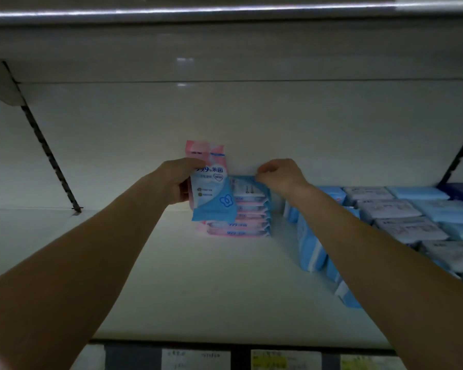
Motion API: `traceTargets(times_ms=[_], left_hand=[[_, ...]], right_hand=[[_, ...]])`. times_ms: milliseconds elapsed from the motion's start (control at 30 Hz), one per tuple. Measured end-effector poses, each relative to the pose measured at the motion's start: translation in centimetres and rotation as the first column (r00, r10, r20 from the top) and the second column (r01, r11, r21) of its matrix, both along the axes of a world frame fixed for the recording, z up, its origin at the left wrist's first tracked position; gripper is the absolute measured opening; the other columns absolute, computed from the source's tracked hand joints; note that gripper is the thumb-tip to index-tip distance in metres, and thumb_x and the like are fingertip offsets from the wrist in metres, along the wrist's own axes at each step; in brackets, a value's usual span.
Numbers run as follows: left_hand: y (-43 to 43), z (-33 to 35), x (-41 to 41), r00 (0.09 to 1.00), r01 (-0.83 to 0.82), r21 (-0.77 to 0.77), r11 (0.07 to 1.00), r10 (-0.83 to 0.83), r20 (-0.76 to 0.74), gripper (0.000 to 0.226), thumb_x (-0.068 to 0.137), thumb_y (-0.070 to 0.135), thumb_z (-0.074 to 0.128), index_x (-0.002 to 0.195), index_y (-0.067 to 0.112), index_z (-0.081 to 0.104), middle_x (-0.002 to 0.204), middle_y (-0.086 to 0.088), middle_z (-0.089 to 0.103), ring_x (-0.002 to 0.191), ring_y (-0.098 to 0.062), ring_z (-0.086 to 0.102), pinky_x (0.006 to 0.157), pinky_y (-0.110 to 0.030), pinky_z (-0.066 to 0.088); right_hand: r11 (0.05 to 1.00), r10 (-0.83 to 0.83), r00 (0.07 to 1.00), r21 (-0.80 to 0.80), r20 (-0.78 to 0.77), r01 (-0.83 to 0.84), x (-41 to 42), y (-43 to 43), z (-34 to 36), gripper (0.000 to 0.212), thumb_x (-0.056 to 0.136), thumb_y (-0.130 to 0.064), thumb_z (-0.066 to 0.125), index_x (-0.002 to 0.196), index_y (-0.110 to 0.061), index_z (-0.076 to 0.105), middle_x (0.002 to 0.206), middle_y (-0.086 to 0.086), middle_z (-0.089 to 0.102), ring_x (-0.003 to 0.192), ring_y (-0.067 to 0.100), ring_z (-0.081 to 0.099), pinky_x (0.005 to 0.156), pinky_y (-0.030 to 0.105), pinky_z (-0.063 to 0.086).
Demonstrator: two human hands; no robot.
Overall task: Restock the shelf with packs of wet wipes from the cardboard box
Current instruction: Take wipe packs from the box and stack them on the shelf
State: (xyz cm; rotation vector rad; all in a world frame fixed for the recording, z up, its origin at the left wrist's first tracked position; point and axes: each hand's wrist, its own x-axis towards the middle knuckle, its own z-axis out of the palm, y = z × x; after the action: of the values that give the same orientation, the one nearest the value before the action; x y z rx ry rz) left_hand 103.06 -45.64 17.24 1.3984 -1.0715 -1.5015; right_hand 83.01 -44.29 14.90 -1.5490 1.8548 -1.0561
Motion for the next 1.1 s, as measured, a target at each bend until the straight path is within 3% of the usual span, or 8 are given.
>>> traceTargets(times_ms=[167, 333, 500, 633, 867, 933, 1000, 1100], left_hand=[[1.2, 1.0, -1.3, 0.986, 0.001, 0.051, 0.999, 0.008, -0.167, 0.011, 0.094, 0.008, 0.053, 0.083, 0.005, 0.056, 0.063, -0.012, 0.068, 0.048, -0.022, 0.066, 0.044, -0.029, 0.054], [2.1, 1.5, -3.1, 0.965, 0.007, 0.065, 0.998, 0.010, -0.262, 0.019, 0.097, 0.002, 0.045, 0.079, 0.000, 0.050, 0.078, -0.015, 0.059, 0.068, -0.023, 0.059, 0.081, -0.040, 0.052], [2.1, 1.5, -3.4, 0.974, 0.015, 0.065, 0.998, 0.000, -0.228, 0.015, 0.097, 0.001, 0.045, 0.083, 0.001, 0.049, 0.081, -0.017, 0.060, 0.071, -0.025, 0.061, 0.060, -0.043, 0.055], [2.3, 1.4, -3.1, 0.991, 0.017, 0.066, 0.998, -0.008, -0.136, 0.009, 0.094, 0.003, 0.052, 0.085, 0.003, 0.051, 0.079, -0.017, 0.061, 0.069, -0.026, 0.061, 0.039, -0.033, 0.053], [1.1, 1.2, -0.7, 0.992, -0.014, 0.003, 1.000, 0.013, 0.127, 0.011, 0.092, 0.012, 0.059, 0.084, 0.004, 0.059, 0.066, -0.011, 0.067, 0.051, -0.020, 0.066, 0.039, -0.024, 0.051], [1.0, 1.1, -0.5, 0.980, -0.029, -0.028, 0.999, 0.034, 0.195, 0.013, 0.091, 0.012, 0.061, 0.081, 0.004, 0.059, 0.060, -0.008, 0.066, 0.048, -0.017, 0.064, 0.043, -0.025, 0.052], [0.8, 0.9, -0.5, 0.957, -0.044, -0.058, 0.997, 0.059, 0.284, 0.015, 0.090, 0.011, 0.063, 0.078, 0.004, 0.058, 0.068, -0.008, 0.062, 0.056, -0.018, 0.059, 0.051, -0.028, 0.050], [0.4, 0.3, -0.5, 0.929, -0.060, -0.089, 0.994, 0.088, 0.359, 0.017, 0.089, 0.009, 0.063, 0.075, 0.004, 0.055, 0.068, -0.008, 0.056, 0.057, -0.017, 0.052, 0.053, -0.027, 0.044]], right_hand=[[0.987, 0.005, 0.913, 0.147, 0.409, -0.071, 0.7, 1.8, 1.7, 0.025, 0.091, -0.032, 0.060, 0.096, -0.007, 0.059, 0.078, 0.009, 0.060, 0.066, 0.019, 0.060, 0.066, 0.029, 0.055], [0.947, 0.028, 0.849, 0.257, 0.527, -0.190, 0.2, 3.1, 1.9, 0.035, 0.090, -0.034, 0.063, 0.110, -0.006, 0.056, 0.096, 0.015, 0.067, 0.068, 0.023, 0.067, 0.065, 0.032, 0.060], [0.960, 0.033, 0.770, 0.194, 0.637, -0.202, -0.8, 3.5, 2.2, 0.023, 0.089, -0.011, 0.065, 0.108, -0.004, 0.056, 0.088, 0.012, 0.066, 0.070, 0.018, 0.066, 0.052, 0.026, 0.058], [0.963, 0.019, 0.812, 0.208, 0.583, -0.172, -1.4, 3.3, 2.1, 0.014, 0.088, -0.011, 0.066, 0.098, -0.007, 0.058, 0.085, 0.008, 0.065, 0.066, 0.013, 0.064, 0.046, 0.020, 0.052], [0.987, -0.042, 0.765, 0.144, 0.643, -0.068, -1.5, 2.0, 2.2, 0.013, 0.086, -0.004, 0.065, 0.082, -0.008, 0.054, 0.081, 0.010, 0.057, 0.064, 0.015, 0.056, 0.043, 0.019, 0.048], [0.989, -0.036, 0.781, 0.134, 0.624, -0.061, -1.2, 1.7, 2.2, 0.013, 0.085, 0.001, 0.063, 0.094, -0.007, 0.056, 0.093, 0.012, 0.057, 0.068, 0.014, 0.056, 0.050, 0.021, 0.051], [0.993, -0.056, 0.814, 0.117, 0.578, -0.014, -0.9, 1.3, 2.1, 0.042, 0.084, 0.005, 0.062, 0.124, -0.002, 0.054, 0.110, 0.015, 0.058, 0.076, 0.014, 0.055, 0.058, 0.022, 0.051], [0.995, -0.054, 0.850, 0.096, 0.524, 0.004, -0.3, 1.1, 1.9, 0.027, 0.084, 0.010, 0.060, 0.111, 0.008, 0.061, 0.084, 0.009, 0.059, 0.068, 0.011, 0.054, 0.063, 0.022, 0.049]])
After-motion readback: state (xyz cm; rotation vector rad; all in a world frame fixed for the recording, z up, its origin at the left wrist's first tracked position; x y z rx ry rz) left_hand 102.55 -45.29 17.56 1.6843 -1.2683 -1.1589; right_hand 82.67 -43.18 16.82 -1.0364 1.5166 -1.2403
